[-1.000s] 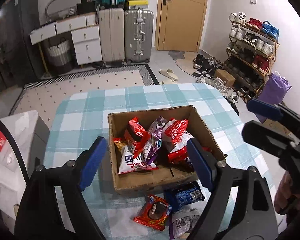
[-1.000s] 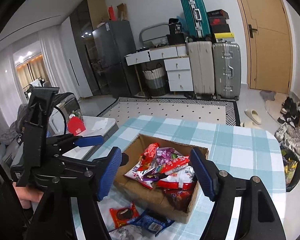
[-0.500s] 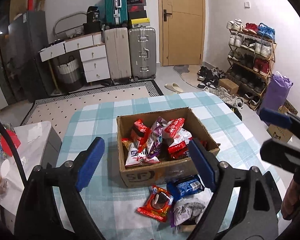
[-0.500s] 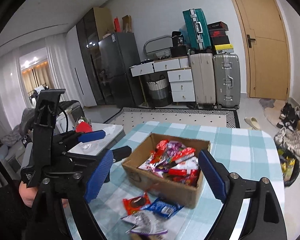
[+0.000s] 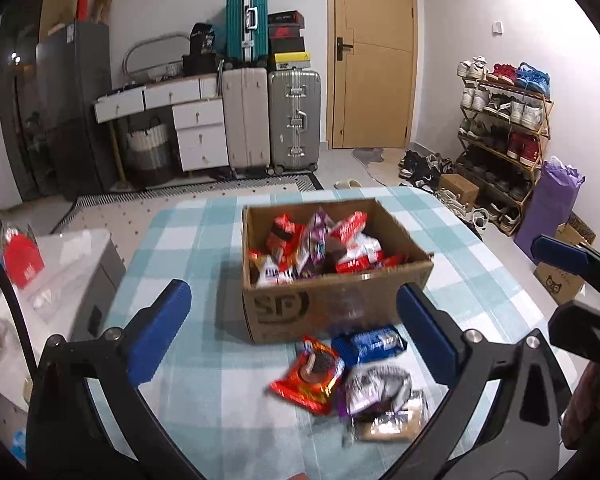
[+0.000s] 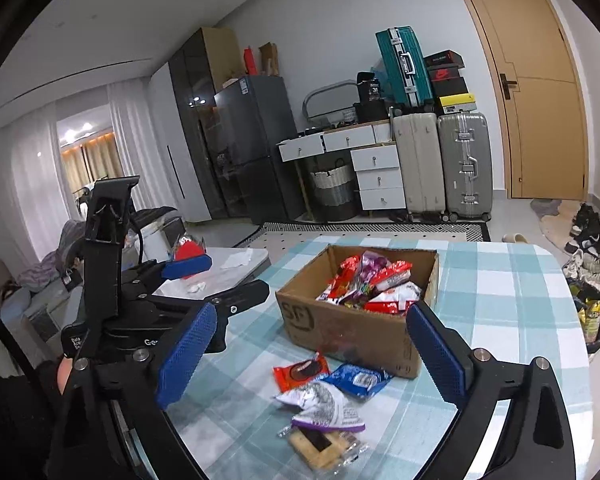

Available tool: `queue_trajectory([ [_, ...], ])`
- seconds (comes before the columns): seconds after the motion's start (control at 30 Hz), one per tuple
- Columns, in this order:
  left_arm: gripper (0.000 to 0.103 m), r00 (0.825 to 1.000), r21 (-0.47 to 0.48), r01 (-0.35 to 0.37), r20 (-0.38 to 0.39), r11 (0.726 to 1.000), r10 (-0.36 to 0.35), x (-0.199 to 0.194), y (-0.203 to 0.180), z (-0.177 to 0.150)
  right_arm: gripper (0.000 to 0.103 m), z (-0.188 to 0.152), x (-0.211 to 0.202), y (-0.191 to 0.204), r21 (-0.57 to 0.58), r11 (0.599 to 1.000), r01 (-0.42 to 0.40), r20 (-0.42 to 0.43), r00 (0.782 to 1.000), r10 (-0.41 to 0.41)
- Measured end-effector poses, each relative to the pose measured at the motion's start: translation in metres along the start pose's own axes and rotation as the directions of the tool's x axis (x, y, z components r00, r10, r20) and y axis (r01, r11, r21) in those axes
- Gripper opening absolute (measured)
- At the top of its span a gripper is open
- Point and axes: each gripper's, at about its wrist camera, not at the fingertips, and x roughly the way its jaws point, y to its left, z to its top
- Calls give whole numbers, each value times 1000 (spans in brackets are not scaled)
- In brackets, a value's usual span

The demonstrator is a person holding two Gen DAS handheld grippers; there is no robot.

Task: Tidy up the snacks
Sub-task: 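Withdraw both tools from the box toward the remaining snacks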

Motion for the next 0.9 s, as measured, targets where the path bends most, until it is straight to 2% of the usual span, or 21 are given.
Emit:
queue_trajectory([
  [0.17,103,1000,-9,1,-25,1000,-1,6,2,-27,101,-19,6,-1,-2,1000,6,-21,1000,-6],
  [0.53,103,994,-46,5,-105,999,-10,34,13,-92,101,-70,30,-28,116,993,-23,-102,994,35],
  [0.9,103,985,-94,29,-169,995,-45,60,25,-123,101,-93,79,-43,195,978,-71,-217,970,114],
])
